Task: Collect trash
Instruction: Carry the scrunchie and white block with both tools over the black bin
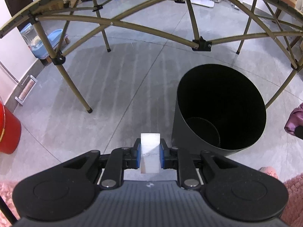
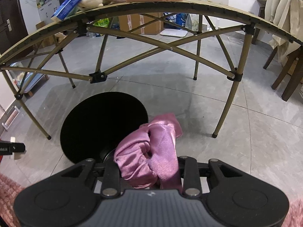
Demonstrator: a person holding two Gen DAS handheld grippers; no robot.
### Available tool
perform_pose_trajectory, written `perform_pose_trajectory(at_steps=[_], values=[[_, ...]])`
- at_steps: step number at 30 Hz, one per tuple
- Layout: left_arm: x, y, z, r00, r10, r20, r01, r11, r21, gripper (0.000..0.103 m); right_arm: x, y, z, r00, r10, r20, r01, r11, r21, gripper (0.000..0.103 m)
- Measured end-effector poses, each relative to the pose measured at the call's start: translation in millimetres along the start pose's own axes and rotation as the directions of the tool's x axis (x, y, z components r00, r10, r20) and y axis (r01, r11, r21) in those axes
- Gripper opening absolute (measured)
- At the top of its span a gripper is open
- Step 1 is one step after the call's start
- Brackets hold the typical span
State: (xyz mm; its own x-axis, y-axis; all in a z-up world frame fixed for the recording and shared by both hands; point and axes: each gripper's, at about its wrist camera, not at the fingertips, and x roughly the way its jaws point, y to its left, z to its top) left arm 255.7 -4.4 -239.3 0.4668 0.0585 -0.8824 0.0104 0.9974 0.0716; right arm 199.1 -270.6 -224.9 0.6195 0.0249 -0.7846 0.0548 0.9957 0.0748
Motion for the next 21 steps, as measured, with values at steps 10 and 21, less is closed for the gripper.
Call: perform_pose_trajectory(at_steps=[10,21], values=[[14.2,-18.2,19.3,1.0,-0.01,-0.024,0.01,1.0,-0.013,0.019,14.7,-4.0,16.1,1.0,-0.02,0.016,0.019,1.0,0.013,0.03],[19.1,-63.8,44.1,0.996,-0.078,-0.031,0.079,0.997,0.015,0.019,32.8,-8.3,32.2,0.999,-0.03,0.017,0.029,0.999,0.034,0.03]])
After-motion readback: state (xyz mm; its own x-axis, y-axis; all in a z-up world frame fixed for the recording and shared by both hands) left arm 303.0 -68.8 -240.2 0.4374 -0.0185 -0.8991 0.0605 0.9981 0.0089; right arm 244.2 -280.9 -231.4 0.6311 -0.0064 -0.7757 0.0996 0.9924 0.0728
